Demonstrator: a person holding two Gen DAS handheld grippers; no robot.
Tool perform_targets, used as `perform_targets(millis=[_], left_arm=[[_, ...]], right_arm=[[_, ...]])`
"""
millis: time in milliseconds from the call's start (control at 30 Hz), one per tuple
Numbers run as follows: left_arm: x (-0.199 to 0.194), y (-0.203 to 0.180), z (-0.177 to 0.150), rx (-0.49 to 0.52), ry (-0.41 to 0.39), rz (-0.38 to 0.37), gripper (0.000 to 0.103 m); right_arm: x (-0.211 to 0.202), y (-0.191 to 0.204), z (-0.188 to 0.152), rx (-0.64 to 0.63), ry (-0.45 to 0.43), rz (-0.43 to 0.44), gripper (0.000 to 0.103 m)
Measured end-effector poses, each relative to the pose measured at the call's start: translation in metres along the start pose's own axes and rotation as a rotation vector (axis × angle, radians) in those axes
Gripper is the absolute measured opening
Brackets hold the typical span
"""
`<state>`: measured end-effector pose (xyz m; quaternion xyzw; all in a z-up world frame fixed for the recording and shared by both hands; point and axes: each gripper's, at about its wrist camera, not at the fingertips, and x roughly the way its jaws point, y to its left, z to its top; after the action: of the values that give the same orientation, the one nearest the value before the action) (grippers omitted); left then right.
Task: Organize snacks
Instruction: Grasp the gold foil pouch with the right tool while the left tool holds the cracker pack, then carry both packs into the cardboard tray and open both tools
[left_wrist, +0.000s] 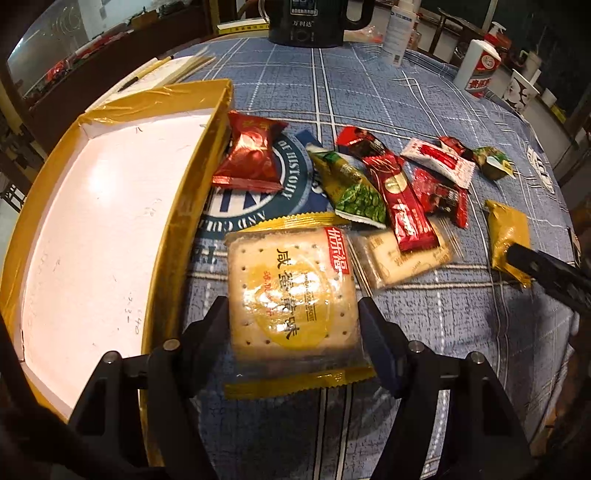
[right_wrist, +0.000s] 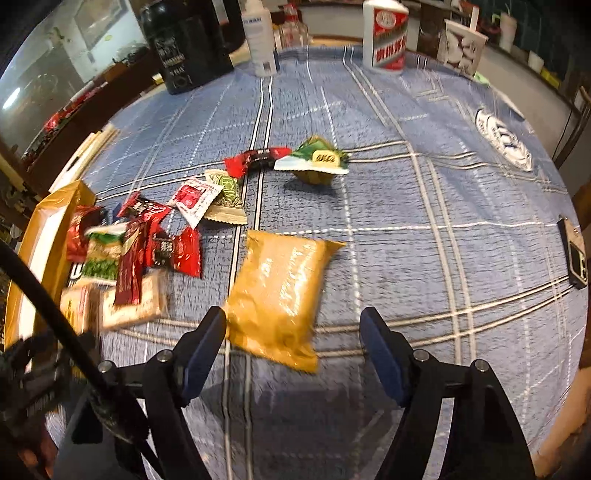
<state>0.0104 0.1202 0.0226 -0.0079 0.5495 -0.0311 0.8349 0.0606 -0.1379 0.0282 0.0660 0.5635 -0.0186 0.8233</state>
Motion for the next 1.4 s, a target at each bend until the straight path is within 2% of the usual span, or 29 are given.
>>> perform_targets(millis=[100, 200, 267, 300, 333, 433, 600, 800, 1167, 1400], left_arm=[[-0.001, 0.000, -0.003, 0.004, 0.008, -0.015, 0.071], [-0.002, -0.001, -0.005, 0.014, 0.012, -0.015, 0.071], [-0.002, -0.001, -0.005, 0.016, 0.014, -0.017, 0.071], [-0.003, -0.001, -0.005, 0.015, 0.015, -0.019, 0.071], [-0.003, 0.000, -0.004, 0.013, 0.014, -0.021, 0.071], [-0.003, 0.000, -0.005, 0.010, 0.013, -0.027, 0.070], [-0.007, 0.001, -0.005, 0.009, 0.005, -0.040, 0.070], [-0.015, -0.006, -0.004, 0.046, 0.009, -0.053, 0.070], [-0.034, 0.004, -0.003, 0.128, 0.000, -0.084, 0.070], [-0.053, 0.023, -0.004, 0.055, -0.034, -0.038, 0.070]], right_arm=[[0.013, 0.007, 0.005, 0.009, 0.042, -0.016, 0.076], [0.017, 0.017, 0.009, -0.031, 0.037, -0.062, 0.073], [0.018, 0.021, 0.010, -0.070, 0.031, -0.096, 0.062], [0.017, 0.022, 0.011, -0.078, 0.024, -0.090, 0.049], [0.016, 0.022, 0.011, -0.089, 0.019, -0.091, 0.044], [0.014, 0.018, 0.011, -0.092, 0.021, -0.063, 0.043], [0.007, 0.006, 0.010, -0.045, 0.015, 0.032, 0.043], [-0.008, 0.010, 0.011, -0.042, -0.006, 0.062, 0.043], [-0.023, 0.046, 0.011, -0.099, -0.038, 0.141, 0.043], [-0.028, 0.077, 0.007, -0.197, -0.024, 0.210, 0.043]])
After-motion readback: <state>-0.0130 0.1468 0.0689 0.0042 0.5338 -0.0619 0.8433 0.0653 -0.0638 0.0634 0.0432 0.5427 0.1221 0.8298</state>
